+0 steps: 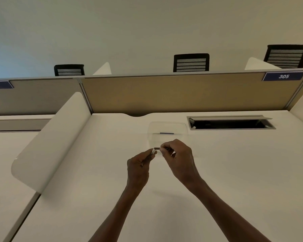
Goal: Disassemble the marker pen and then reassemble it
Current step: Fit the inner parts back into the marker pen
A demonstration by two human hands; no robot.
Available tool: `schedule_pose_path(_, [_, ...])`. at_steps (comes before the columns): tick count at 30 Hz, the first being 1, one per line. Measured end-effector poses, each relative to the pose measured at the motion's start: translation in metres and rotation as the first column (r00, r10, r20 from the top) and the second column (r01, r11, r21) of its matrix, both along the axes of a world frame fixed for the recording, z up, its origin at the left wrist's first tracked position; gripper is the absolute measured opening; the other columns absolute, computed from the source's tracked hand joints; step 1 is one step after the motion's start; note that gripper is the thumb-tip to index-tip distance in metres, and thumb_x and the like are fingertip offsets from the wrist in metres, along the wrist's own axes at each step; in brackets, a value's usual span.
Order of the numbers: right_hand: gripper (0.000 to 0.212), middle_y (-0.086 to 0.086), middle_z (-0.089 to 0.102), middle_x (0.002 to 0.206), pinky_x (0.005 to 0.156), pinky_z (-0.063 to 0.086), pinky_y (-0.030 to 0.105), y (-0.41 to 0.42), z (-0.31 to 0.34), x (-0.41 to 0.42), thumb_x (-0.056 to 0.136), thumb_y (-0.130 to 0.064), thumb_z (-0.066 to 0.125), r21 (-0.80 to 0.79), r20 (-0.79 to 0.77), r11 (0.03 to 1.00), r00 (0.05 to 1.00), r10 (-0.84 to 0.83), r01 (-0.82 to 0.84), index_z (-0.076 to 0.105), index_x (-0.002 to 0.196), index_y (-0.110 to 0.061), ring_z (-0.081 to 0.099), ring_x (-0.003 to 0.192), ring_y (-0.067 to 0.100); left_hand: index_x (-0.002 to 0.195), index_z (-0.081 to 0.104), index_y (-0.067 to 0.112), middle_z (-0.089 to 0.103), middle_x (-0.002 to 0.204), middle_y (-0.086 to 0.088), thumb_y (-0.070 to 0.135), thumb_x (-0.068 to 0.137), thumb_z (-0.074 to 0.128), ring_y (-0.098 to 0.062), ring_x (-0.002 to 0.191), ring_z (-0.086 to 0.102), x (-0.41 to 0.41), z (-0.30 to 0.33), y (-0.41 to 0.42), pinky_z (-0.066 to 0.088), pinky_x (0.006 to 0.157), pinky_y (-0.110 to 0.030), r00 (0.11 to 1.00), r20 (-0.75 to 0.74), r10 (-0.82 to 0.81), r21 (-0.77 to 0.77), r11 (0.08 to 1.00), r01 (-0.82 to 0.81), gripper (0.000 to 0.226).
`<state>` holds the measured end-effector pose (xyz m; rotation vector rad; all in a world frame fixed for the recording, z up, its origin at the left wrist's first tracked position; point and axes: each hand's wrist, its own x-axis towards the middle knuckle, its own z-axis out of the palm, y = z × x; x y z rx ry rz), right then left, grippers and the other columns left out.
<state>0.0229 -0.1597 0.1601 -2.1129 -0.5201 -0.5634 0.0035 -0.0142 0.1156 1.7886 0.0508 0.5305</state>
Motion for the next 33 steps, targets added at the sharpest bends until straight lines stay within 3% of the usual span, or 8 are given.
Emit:
schedule_pose_path(3, [0.005, 0.002, 0.067, 0.08, 0.063, 0.052, 0.021, -0.001, 0.001, 0.0, 0.087, -0.016, 0.068, -0.048, -0.003, 0.999, 1.0, 0.01, -0.01, 0.07, 0.089, -0.011, 0.058, 0.07, 0.011, 0.106, 0.074, 0.022, 0.072, 0.087, 0.028, 0.007, 0.087, 0.068, 0.004, 0.087, 0.069, -0.001, -0.001, 0.001, 0.051, 0.079, -0.012, 1.0, -0.005, -0.007, 0.004, 1.0, 0.007, 0.024])
schedule_pose_path(9, [0.009, 0.003, 0.064, 0.081, 0.063, 0.043, 0.017, -0.007, 0.011, 0.0, 0.09, -0.018, 0.064, -0.164, -0.036, 0.986, 0.999, 0.021, -0.027, 0.069, 0.092, -0.012, 0.054, 0.07, 0.011, 0.106, 0.075, 0.018, 0.074, 0.099, 0.013, 0.002, 0.086, 0.068, 0.0, 0.095, 0.069, 0.0, -0.004, 0.003, 0.052, 0.083, -0.017, 0.999, 0.045, -0.007, 0.088, 0.996, 0.003, 0.026])
schedule_pose_path(13, [0.012, 0.006, 0.062, 0.083, 0.062, 0.037, 0.016, -0.011, 0.02, 0.001, 0.092, -0.017, 0.061, -0.252, -0.028, 0.966, 0.998, 0.052, -0.057, 0.07, 0.094, -0.009, 0.053, 0.072, 0.014, 0.105, 0.075, 0.018, 0.073, 0.097, 0.018, -0.001, 0.086, 0.067, 0.003, 0.093, 0.069, 0.0, -0.003, 0.004, 0.053, 0.081, -0.016, 0.997, 0.073, -0.018, 0.141, 0.99, 0.007, 0.028])
schedule_pose_path(17, [0.013, 0.008, 0.061, 0.085, 0.065, 0.048, 0.029, -0.014, 0.025, 0.004, 0.092, -0.014, 0.061, -0.34, -0.025, 0.933, 0.993, 0.116, -0.117, 0.072, 0.097, -0.009, 0.057, 0.076, 0.02, 0.105, 0.076, 0.015, 0.072, 0.098, 0.017, -0.004, 0.085, 0.067, 0.004, 0.092, 0.068, -0.003, -0.004, 0.005, 0.053, 0.08, -0.015, 0.992, 0.112, -0.054, 0.23, 0.973, 0.027, 0.028])
schedule_pose_path(20, [0.012, 0.007, 0.062, 0.083, 0.066, 0.049, 0.031, -0.014, 0.026, 0.006, 0.089, -0.01, 0.064, -0.357, -0.04, 0.919, 0.986, 0.163, -0.167, 0.073, 0.096, -0.009, 0.057, 0.074, 0.019, 0.105, 0.075, 0.015, 0.072, 0.099, 0.017, -0.005, 0.085, 0.067, 0.004, 0.092, 0.068, -0.005, -0.005, 0.005, 0.052, 0.081, -0.014, 0.99, 0.126, -0.069, 0.247, 0.968, 0.037, 0.029])
schedule_pose_path(25, [0.018, 0.009, 0.069, 0.089, 0.069, 0.043, 0.02, -0.009, 0.024, 0.004, 0.086, -0.012, 0.068, -0.274, -0.095, 0.94, 0.978, 0.185, -0.205, 0.071, 0.102, -0.004, 0.062, 0.078, 0.019, 0.108, 0.074, 0.014, 0.074, 0.1, 0.009, -0.007, 0.087, 0.064, 0.0, 0.091, 0.069, -0.007, -0.001, 0.005, 0.051, 0.08, -0.014, 0.984, 0.139, -0.114, 0.268, 0.961, 0.074, 0.032])
schedule_pose_path(29, [0.019, 0.01, 0.072, 0.089, 0.071, 0.045, 0.021, -0.009, 0.023, 0.001, 0.086, -0.014, 0.069, -0.227, -0.117, 0.948, 0.973, 0.2, -0.222, 0.07, 0.101, -0.004, 0.063, 0.079, 0.021, 0.111, 0.073, 0.012, 0.073, 0.099, 0.008, -0.008, 0.088, 0.061, -0.001, 0.092, 0.068, -0.007, 0.003, 0.005, 0.051, 0.08, -0.015, 0.978, 0.161, -0.131, 0.258, 0.962, 0.086, 0.033])
schedule_pose_path(33, [0.027, 0.01, 0.073, 0.101, 0.076, 0.038, 0.005, -0.014, 0.025, 0.002, 0.089, -0.016, 0.067, -0.206, -0.108, 0.959, 0.978, 0.177, -0.196, 0.068, 0.112, -0.004, 0.066, 0.089, 0.019, 0.11, 0.074, 0.011, 0.074, 0.095, 0.003, -0.007, 0.088, 0.061, -0.003, 0.089, 0.067, -0.006, 0.003, 0.005, 0.049, 0.077, -0.013, 0.979, 0.164, -0.121, 0.264, 0.962, 0.075, 0.031])
